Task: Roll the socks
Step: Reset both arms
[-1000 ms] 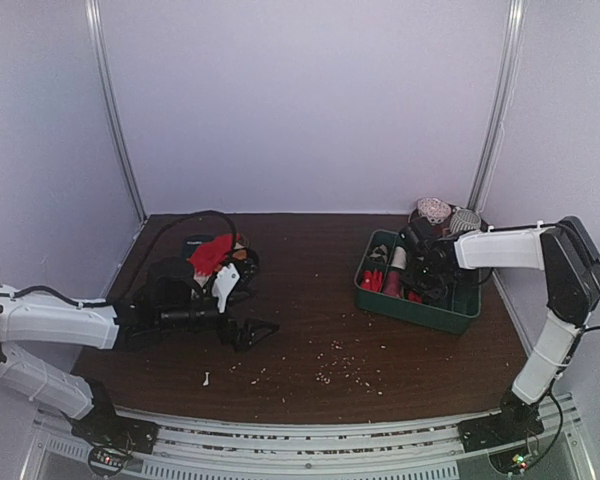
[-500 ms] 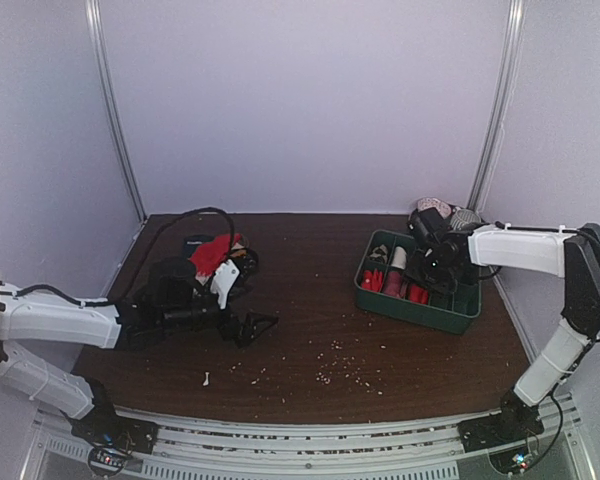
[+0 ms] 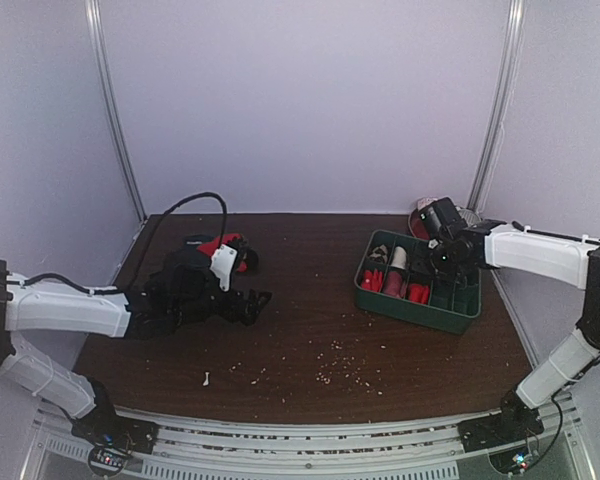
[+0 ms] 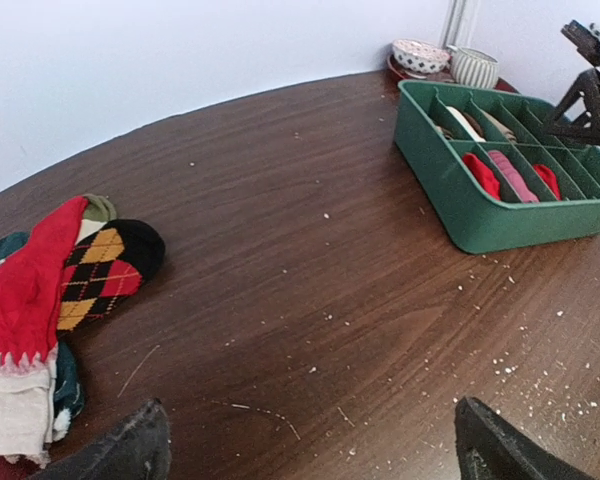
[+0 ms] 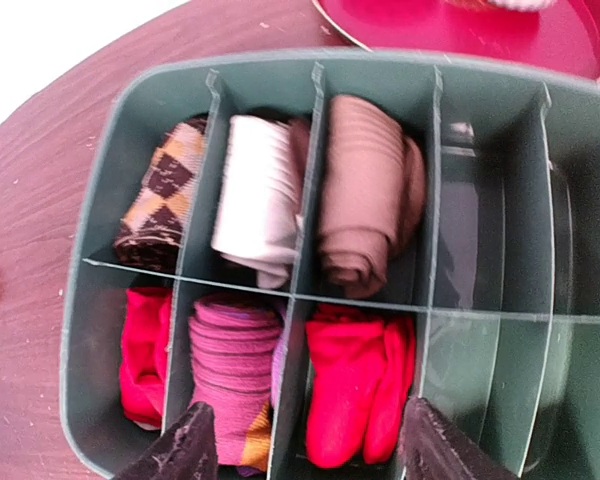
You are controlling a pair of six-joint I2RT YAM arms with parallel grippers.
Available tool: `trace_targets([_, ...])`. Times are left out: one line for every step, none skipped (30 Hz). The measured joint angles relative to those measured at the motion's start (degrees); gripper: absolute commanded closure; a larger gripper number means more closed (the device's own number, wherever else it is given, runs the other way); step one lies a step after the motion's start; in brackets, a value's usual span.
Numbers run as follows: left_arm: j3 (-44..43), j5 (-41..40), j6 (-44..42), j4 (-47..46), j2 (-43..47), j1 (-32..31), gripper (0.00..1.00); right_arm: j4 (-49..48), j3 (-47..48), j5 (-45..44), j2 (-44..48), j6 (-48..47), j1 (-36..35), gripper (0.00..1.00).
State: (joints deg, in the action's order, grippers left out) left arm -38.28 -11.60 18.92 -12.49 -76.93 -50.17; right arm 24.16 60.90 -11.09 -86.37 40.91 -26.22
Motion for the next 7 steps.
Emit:
trace_targets([-0.52, -1.18, 0.59, 0.63, 0.00, 0.00, 0.02, -0.59, 0.00, 0.02, 0.17, -1.36, 0.00, 0.32])
trace_targets([-0.94, -2.27, 1.09, 0.96, 0.00, 0.00, 0.02, -1.05, 0.00, 0.02, 0.44, -2.84, 0.00, 0.30])
trace_targets([-1.55, -3.52, 1.64, 1.60, 0.00, 0.00, 0.02, -1.44, 0.00, 0.02, 0.74, -3.87, 0.00, 0.28])
trace_targets([-2.12, -4.70, 2.12, 2.19, 0.02, 0.00, 0.02, -2.12, 0.00, 0.00, 1.29, -5.46, 0.00, 0.27])
trace_targets([-2.69, -6.05, 2.58, 2.89, 0.11, 0.00, 0.02, -2.73, -0.04, -0.04, 1.86, -6.78, 0.00, 0.26])
trace_targets([-2.89, -7.08, 2.86, 3.23, 0.31, 0.00, 0.02, -3.39, -0.11, -0.07, 2.47, -7.96, 0.00, 0.26])
trace_targets([-2.89, -7.85, 3.08, 3.56, 0.57, 0.00, 0.02, -3.82, -0.15, -0.09, 2.93, -8.98, 0.00, 0.23])
